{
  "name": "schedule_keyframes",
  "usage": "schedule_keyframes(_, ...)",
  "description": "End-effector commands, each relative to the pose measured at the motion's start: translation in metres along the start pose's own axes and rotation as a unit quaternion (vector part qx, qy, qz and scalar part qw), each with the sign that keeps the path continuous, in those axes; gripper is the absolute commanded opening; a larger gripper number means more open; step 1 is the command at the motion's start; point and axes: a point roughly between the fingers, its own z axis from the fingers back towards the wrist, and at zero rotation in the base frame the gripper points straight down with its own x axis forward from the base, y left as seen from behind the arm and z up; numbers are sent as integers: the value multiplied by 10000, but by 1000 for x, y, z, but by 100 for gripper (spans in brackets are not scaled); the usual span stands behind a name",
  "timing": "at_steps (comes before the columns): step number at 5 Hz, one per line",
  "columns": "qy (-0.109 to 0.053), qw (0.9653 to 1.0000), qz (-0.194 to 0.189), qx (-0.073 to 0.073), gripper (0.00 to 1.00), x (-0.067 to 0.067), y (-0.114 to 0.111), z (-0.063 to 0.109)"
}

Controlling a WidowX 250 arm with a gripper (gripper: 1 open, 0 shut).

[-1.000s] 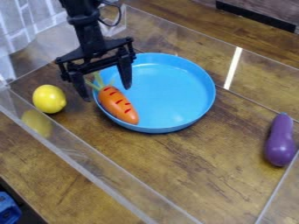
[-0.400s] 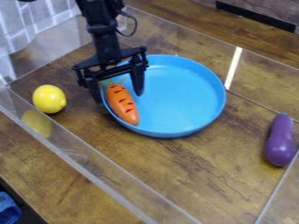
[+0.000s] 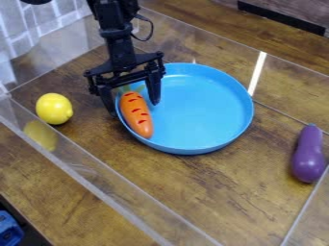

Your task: Move the carrot to the right side

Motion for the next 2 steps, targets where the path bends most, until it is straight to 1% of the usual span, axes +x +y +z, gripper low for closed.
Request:
schedule_keyframes(1,-284,9995,-5,-165,100,13,-10,16)
schedule_keyframes(2,-287,9995,-7,-150,100,14,-15,12)
